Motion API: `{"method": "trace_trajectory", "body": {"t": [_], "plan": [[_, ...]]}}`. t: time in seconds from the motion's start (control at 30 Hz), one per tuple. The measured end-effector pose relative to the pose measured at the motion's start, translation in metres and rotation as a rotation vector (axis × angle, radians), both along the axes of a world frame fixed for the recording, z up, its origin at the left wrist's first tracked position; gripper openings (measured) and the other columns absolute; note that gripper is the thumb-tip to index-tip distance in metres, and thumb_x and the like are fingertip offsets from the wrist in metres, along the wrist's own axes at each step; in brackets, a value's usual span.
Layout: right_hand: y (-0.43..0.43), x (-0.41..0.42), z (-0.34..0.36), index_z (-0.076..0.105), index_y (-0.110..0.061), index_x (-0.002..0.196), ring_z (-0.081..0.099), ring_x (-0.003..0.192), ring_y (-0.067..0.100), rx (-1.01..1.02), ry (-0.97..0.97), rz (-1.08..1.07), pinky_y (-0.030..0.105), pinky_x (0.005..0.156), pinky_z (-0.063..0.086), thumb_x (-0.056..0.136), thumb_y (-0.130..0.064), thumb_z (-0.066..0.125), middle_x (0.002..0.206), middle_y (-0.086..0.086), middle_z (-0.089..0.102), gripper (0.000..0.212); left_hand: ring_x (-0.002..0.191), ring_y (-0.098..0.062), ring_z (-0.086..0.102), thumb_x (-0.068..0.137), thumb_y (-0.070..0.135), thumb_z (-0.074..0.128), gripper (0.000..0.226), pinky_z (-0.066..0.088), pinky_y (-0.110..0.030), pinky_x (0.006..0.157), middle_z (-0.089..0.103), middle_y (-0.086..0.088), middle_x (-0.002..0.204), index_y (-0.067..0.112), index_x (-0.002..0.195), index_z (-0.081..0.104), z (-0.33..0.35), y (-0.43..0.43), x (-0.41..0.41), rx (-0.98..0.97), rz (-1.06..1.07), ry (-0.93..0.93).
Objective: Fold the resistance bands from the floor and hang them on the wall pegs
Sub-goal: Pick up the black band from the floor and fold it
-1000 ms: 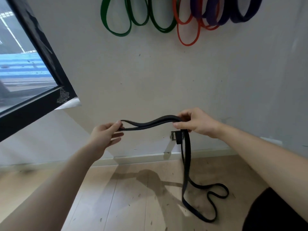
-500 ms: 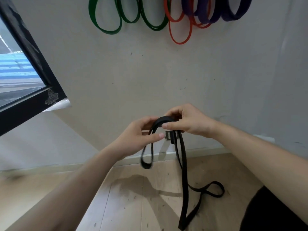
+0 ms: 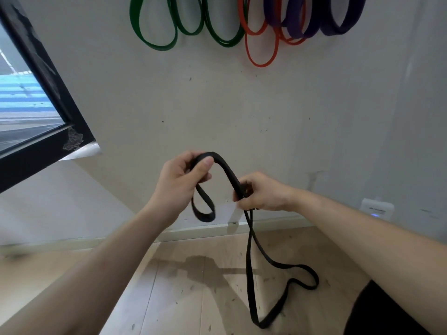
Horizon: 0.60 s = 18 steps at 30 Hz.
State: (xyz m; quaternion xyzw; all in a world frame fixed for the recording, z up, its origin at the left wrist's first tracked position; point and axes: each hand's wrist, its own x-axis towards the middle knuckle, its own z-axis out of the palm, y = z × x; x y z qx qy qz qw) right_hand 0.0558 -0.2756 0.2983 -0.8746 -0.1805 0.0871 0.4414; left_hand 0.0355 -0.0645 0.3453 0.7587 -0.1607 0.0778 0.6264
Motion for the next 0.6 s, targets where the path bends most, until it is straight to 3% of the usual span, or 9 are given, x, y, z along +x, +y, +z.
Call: {"method": "trace_trajectory", "body": {"t": [0.13,0.23,0.3,0.43,0.53,0.6], "plan": [[-0.011,0.004,0.002,0.063,0.000,0.097,0.066,0.076,0.028,0.015,0.120,-0.033,0.030,0.058,0.052,0.086,-0.006,0.071,0.092,0.021,0.070,0.015,0.072,-0.005,0.064,0.100,0.020,0.060,0.011,0.053,-0.015,0.075,0.064,0.001,0.079,0.018,0.101,0.070,0.000,0.009,0.004,-0.066,0.092,-0.018],[-0.016,0.002,0.002,0.060,0.001,0.102,0.074,0.089,0.032,-0.058,0.237,0.025,0.028,0.058,0.056,0.088,-0.011,0.072,0.087,0.015,0.069,0.022,0.070,-0.008,0.063,0.102,0.023,0.058,0.014,0.055,-0.018,0.076,0.062,0.000,0.074,0.017,0.104,0.070,-0.001,0.015,0.009,-0.127,0.139,-0.001],[-0.020,0.002,0.003,0.060,0.002,0.102,0.073,0.084,0.028,-0.042,0.284,0.045,0.030,0.059,0.056,0.089,-0.013,0.072,0.084,0.011,0.066,0.024,0.068,-0.009,0.062,0.102,0.023,0.057,0.015,0.055,-0.018,0.074,0.061,-0.002,0.074,0.016,0.103,0.069,-0.001,0.019,0.012,-0.148,0.157,0.016],[-0.029,-0.003,0.014,0.065,-0.005,0.093,0.066,0.072,0.016,0.011,0.191,0.013,0.025,0.054,0.051,0.085,-0.012,0.076,0.083,0.015,0.067,0.016,0.071,-0.010,0.064,0.103,0.023,0.055,0.016,0.056,-0.022,0.074,0.059,-0.002,0.077,0.015,0.100,0.068,-0.004,0.036,0.019,-0.145,0.153,0.084],[-0.036,-0.007,0.023,0.068,-0.009,0.090,0.061,0.064,0.011,0.091,0.091,-0.031,0.024,0.053,0.046,0.082,-0.009,0.079,0.072,0.001,0.068,0.014,0.082,-0.017,0.067,0.104,0.024,0.054,0.019,0.056,-0.028,0.081,0.060,-0.001,0.082,0.012,0.099,0.068,-0.012,0.055,0.027,-0.085,0.111,0.193],[-0.039,-0.010,0.029,0.070,-0.006,0.092,0.060,0.065,0.010,0.130,0.046,-0.057,0.024,0.054,0.046,0.082,-0.011,0.080,0.073,0.000,0.067,0.015,0.091,-0.021,0.068,0.104,0.027,0.052,0.023,0.054,-0.034,0.088,0.063,0.000,0.082,0.009,0.102,0.068,-0.021,0.065,0.030,0.002,0.052,0.290]]}}
